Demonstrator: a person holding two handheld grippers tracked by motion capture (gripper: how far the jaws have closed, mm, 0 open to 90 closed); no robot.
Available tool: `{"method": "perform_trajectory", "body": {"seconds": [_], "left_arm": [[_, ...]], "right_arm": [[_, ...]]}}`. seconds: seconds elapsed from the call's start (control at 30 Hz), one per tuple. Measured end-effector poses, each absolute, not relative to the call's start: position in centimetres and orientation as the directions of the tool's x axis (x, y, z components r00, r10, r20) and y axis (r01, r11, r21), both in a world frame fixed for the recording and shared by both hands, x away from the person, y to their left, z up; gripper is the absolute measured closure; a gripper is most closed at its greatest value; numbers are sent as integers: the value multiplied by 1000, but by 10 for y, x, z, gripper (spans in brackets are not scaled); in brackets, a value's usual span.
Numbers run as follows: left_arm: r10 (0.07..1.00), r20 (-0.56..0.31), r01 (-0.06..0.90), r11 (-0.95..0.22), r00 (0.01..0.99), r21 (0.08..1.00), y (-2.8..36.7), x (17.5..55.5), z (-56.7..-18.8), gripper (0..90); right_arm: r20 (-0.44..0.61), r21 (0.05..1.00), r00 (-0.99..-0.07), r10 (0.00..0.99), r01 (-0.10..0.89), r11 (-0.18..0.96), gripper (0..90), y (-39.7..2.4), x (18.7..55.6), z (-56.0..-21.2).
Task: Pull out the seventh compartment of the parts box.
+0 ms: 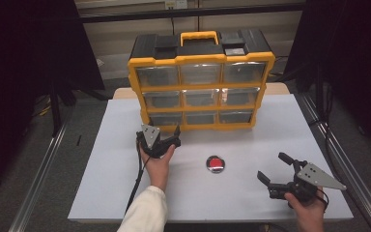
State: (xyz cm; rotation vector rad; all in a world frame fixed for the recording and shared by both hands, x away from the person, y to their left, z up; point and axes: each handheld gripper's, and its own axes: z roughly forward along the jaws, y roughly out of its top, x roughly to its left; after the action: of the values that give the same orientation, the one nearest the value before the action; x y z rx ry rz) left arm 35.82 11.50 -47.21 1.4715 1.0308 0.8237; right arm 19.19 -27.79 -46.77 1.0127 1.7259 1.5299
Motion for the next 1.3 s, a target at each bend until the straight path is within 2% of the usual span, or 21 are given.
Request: {"method": "perform_trajectory", "body": {"seconds": [0.97, 1.27, 1.3], "left_arm": [[952, -33, 176, -23, 305, 984, 112, 376, -473, 36], [950, -26, 194, -37, 311, 980, 110, 381, -473, 36], [957, -32, 195, -26, 288, 980, 109, 381, -473, 36]], "right_arm": [[48, 988, -519, 854, 151, 37, 16, -278, 192, -468], [46, 988, -521, 852, 152, 39, 16, -278, 192, -468], [44, 988, -523, 851, 151, 42, 16, -278, 192, -468]]}}
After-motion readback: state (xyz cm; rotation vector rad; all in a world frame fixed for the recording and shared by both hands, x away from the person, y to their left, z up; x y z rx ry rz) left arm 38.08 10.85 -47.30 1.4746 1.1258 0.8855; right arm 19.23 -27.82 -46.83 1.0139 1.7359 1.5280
